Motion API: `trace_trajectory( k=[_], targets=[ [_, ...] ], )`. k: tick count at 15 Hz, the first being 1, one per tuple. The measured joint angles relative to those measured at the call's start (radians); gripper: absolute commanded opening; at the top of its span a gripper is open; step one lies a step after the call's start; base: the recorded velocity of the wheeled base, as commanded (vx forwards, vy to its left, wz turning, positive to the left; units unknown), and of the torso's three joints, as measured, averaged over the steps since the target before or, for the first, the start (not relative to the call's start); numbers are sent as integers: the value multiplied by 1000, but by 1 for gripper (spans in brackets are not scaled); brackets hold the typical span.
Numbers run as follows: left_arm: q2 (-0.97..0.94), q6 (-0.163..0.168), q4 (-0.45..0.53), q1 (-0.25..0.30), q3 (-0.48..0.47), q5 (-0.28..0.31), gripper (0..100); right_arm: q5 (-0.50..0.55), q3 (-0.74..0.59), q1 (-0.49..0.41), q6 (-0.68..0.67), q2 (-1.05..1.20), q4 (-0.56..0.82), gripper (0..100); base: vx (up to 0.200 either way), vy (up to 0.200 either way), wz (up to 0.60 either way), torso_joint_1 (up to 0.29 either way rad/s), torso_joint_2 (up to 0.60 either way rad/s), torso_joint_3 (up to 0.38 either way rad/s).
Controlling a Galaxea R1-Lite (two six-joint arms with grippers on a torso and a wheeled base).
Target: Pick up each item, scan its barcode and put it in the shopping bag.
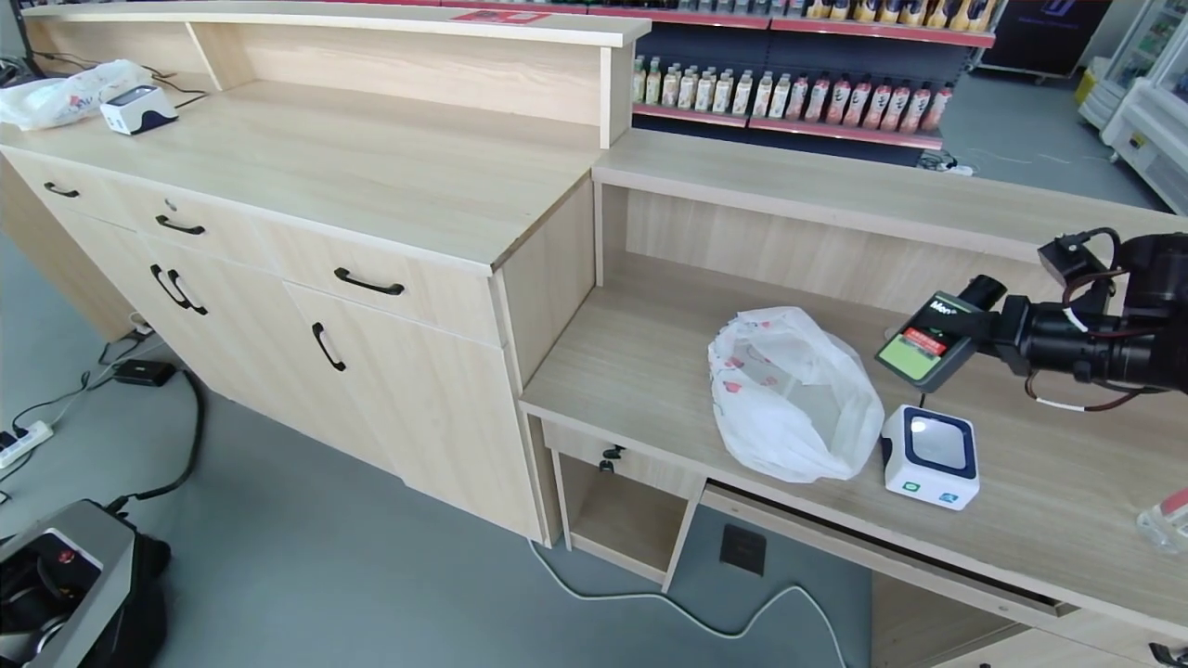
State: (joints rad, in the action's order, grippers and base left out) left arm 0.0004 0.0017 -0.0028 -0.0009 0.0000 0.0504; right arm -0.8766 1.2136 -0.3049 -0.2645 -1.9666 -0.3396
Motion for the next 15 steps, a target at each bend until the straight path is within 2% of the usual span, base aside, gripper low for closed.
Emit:
trace_trajectory(
  k=[4, 9, 15],
  targets=[
    [0, 0, 0, 0, 0, 0, 100, -110, -3, -67, 141, -68, -1, 0, 0, 0, 0, 0, 0, 0],
    [0, 0, 0, 0, 0, 0, 100, -233, -25, -133, 223, -125, 3, 0, 0, 0, 0, 0, 0, 0],
    [0, 0, 0, 0, 0, 0, 100, -252, -20, -195, 277, -183, 3, 0, 0, 0, 0, 0, 0, 0]
  ],
)
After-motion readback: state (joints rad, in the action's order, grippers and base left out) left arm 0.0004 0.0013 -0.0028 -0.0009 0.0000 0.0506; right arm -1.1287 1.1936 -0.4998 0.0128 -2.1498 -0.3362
